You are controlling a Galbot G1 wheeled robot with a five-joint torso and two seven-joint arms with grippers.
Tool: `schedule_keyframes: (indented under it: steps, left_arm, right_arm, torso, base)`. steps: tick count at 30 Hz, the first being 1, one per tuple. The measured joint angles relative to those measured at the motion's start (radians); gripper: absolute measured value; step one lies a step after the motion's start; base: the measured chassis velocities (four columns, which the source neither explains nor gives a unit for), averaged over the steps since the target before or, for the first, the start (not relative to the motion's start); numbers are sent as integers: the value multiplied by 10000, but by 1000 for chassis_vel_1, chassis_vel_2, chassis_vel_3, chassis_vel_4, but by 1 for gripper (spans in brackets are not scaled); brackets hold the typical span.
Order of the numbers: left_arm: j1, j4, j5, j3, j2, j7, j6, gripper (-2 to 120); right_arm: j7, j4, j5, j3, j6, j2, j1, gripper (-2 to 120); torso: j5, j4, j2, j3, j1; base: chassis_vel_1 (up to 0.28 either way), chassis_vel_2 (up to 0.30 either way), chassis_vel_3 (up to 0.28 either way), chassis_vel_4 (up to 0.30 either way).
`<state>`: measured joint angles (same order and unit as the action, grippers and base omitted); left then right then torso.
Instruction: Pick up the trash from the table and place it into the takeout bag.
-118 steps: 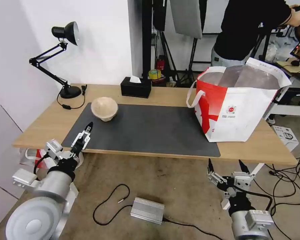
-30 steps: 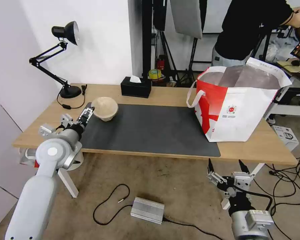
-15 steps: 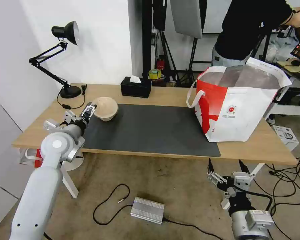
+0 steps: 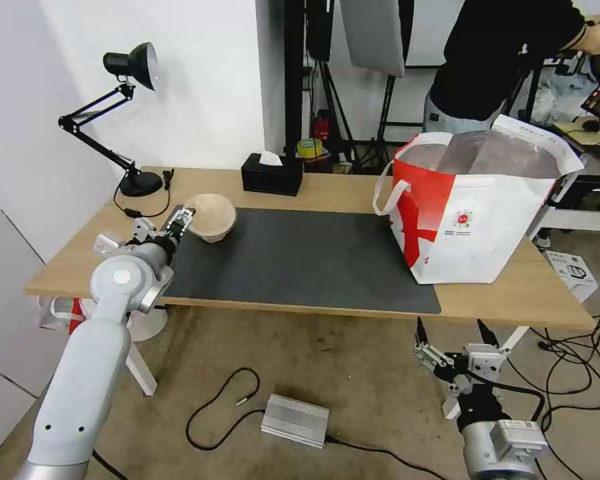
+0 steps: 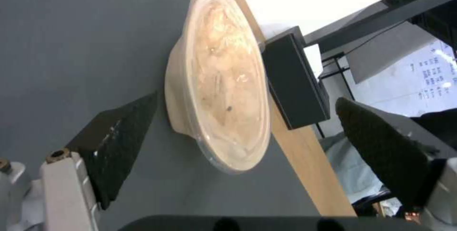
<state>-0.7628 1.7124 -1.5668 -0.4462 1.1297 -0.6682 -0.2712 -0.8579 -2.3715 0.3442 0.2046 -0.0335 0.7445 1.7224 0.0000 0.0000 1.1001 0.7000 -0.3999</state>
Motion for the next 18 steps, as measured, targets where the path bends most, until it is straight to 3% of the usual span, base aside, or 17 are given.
schedule_keyframes:
  steps: [18]
  left_arm:
    - [980, -1140, 139, 770, 70, 34, 2, 100]
  right_arm:
    - [0, 0, 0, 0, 0, 0, 0, 100]
  torso:
    - [0, -1, 0, 0, 0]
  base:
    - [0, 0, 0, 0]
